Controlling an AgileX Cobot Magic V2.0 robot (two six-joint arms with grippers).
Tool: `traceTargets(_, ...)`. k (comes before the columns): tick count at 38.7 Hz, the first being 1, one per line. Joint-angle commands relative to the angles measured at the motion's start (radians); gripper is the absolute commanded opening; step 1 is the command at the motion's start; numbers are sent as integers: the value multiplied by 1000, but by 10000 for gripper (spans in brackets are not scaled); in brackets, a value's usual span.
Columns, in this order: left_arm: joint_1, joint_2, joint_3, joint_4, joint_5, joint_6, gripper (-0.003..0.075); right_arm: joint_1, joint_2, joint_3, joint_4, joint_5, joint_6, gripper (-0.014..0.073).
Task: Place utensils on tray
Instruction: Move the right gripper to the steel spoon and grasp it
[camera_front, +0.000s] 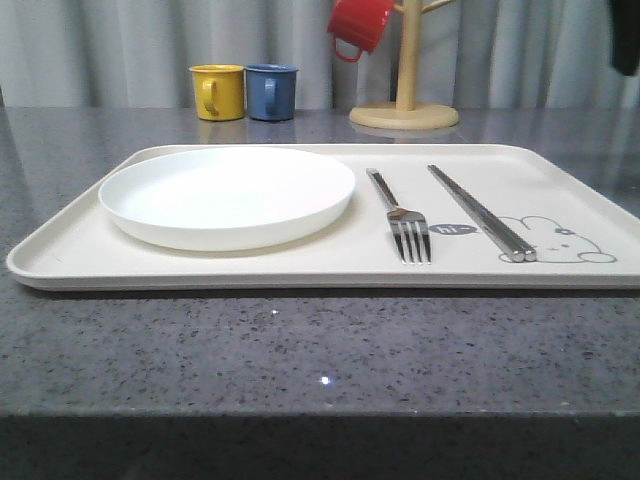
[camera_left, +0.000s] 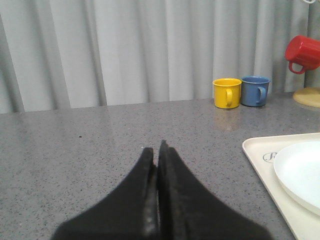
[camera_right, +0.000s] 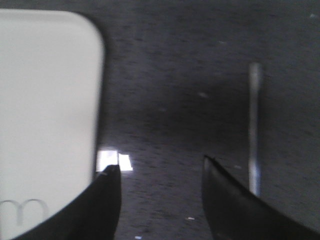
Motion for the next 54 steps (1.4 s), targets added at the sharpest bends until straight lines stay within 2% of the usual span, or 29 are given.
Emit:
traceTargets(1,-7,13,-24,-9,-77,-12,-18,-109,-62,11,-12,108,-67,400)
traceTargets(6,-7,13,-24,-9,-77,-12,-18,-195,-39,47,17,107,-146,400)
traceTargets(10,-7,13,-24,-9,-77,-12,-18,-220,-6,57,16,107,-186,400)
traceTargets(31,-7,13,-24,-9,-77,-12,-18,-226,165,59,25,66,-210,389)
traceTargets(34,-7,13,-24,-9,-77,-12,-18,-226,172,59,28,66,-210,318)
traceTargets(42,-7,13,-24,-9,-77,-12,-18,-226,172,58,29,81,-210,37)
traceTargets(44,-7,13,-24,-9,-77,-12,-18,-226,172,55,29,90,-210,-2)
traceTargets(47,-7,13,-24,-9,-77,-12,-18,-226,165,55,29,97,-209,-31)
traceTargets(54,-7,13,-24,-9,-77,-12,-18,-226,105,55,30,106,-187,-29)
